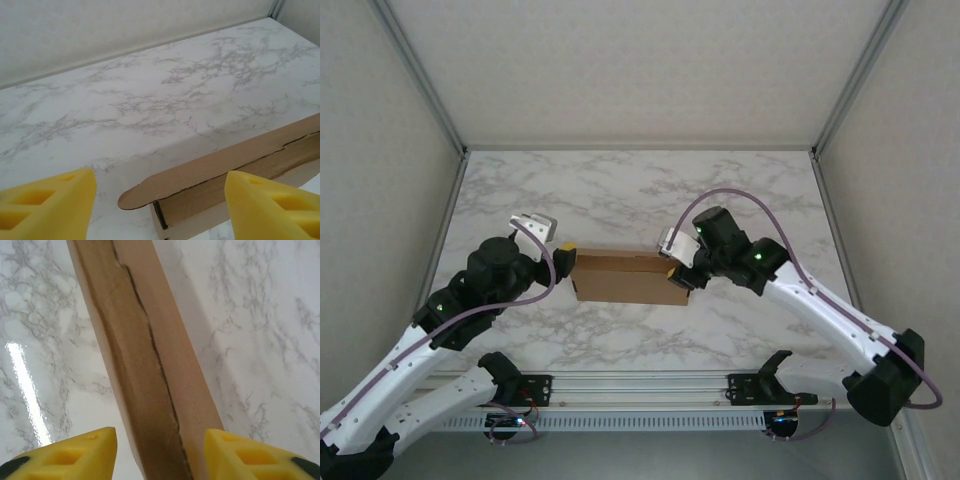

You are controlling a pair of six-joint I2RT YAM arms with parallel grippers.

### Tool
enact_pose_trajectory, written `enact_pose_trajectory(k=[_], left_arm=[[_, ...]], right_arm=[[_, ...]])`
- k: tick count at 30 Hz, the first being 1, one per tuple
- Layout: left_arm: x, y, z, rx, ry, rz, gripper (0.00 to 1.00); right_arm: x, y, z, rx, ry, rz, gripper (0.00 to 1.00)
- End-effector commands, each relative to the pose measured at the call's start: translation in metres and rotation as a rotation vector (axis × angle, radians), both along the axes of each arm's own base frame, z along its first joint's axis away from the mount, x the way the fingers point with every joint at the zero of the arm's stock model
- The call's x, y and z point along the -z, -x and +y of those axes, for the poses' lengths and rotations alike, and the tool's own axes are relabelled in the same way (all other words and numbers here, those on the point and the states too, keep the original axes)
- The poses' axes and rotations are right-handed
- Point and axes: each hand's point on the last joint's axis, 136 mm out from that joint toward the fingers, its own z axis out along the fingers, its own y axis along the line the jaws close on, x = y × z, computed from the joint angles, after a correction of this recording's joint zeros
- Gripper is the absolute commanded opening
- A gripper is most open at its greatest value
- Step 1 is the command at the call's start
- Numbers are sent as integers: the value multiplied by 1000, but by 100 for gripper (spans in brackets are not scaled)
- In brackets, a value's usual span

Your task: Fold the paper box

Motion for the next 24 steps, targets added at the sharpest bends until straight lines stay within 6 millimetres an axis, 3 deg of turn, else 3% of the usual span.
enact_pose_trajectory(k=[1,6,17,19,21,24], left_arm=[[1,-3,8,-50,22,0,69],[12,-5,4,-46,63,25,68],[19,-15,12,-65,110,29,67],[17,-16,11,-60,126,20,66],[16,-16,9,-56,142,16,66],[11,-15,10,-63,178,-5,66]], right_arm=[[-10,-7,11,-30,-49,23,43],[-11,-11,17,-44,-65,76,23],[-21,-11,24,-94,-104,119,10],[-21,-10,26,-122,-103,113,14],[-22,-12,27,-142,-98,94,35],[-31,-12,32,-180,-118,66,55]])
